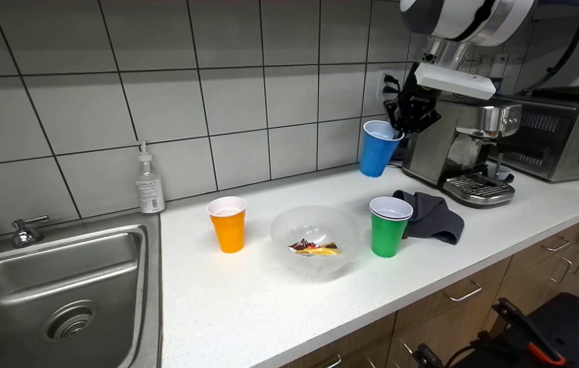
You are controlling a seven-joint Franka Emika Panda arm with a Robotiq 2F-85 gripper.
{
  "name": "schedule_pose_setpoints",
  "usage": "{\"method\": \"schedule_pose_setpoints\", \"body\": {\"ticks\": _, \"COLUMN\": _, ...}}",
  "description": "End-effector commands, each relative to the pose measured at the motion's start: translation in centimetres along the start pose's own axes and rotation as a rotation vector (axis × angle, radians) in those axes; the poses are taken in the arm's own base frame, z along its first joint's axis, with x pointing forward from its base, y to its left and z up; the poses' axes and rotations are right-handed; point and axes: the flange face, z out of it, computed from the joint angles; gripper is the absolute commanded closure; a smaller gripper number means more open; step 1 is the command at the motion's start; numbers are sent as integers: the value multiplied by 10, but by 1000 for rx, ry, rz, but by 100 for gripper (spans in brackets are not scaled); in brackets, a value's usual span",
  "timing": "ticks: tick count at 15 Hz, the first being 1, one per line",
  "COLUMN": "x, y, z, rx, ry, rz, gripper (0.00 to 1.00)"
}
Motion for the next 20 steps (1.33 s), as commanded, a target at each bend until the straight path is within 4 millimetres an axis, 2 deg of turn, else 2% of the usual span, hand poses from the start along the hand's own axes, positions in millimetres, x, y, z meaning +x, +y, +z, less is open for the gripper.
{"method": "schedule_pose_setpoints", "body": {"ticks": 1, "x": -15, "y": 5, "z": -22, "rx": 35, "ry": -24, "rz": -10, "gripper": 99}}
{"method": "schedule_pose_setpoints", "body": {"ticks": 5, "x": -19, "y": 11, "z": -35, "rx": 66, "ry": -113, "rz": -22, "gripper": 99}}
{"method": "schedule_pose_setpoints", "body": {"ticks": 10, "x": -28, "y": 20, "z": -42, "rx": 67, "ry": -187, "rz": -24, "gripper": 99}}
{"method": "schedule_pose_setpoints", "body": {"ticks": 20, "x": -33, "y": 17, "z": -28, "rx": 12, "ry": -230, "rz": -52, "gripper": 99}}
